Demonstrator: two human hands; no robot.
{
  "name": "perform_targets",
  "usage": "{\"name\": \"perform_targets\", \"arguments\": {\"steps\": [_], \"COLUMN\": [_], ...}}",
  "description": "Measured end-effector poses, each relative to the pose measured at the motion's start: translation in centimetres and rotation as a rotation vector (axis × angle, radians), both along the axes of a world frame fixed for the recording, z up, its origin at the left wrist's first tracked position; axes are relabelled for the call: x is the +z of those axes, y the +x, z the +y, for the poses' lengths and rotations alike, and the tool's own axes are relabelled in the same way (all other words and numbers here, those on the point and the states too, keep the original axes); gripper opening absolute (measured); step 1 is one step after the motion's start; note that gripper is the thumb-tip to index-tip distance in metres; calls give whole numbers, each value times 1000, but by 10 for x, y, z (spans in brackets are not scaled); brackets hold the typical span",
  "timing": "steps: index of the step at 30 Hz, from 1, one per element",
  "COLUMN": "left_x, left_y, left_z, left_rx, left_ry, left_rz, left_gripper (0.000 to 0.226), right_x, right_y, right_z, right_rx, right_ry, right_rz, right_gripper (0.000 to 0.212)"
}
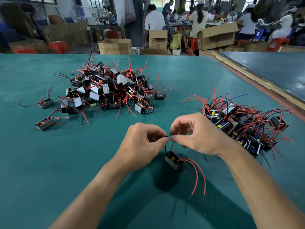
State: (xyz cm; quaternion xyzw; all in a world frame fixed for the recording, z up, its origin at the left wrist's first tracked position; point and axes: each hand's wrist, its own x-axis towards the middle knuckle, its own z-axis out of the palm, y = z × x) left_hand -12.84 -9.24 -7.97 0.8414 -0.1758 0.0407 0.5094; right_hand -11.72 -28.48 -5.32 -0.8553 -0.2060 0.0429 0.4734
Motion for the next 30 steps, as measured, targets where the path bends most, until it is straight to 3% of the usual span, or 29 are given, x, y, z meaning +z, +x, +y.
{"name": "perform_targets", "arguments": {"steps": [4,12,21,30], "left_x": [3,4,1,0], "left_y": [0,0,2,1], "left_z": [0,0,1,1], "left_rx": [-14,-31,-53,-50], "left_ry": [-53,-120,-129,-116], "left_rz": [121,202,213,190], "left_gripper": [19,14,16,15], "right_x": [-1,-2,-1,-1], "right_y": [1,2,2,0], "right_z": [2,1,-2,-1], "right_rx": [-16,-57,-51,-22], "right_ry": [-56,-80,-111,-101], "right_rz": [-138,-212,-180,-159], "right_gripper": [25,31,15,16]}}
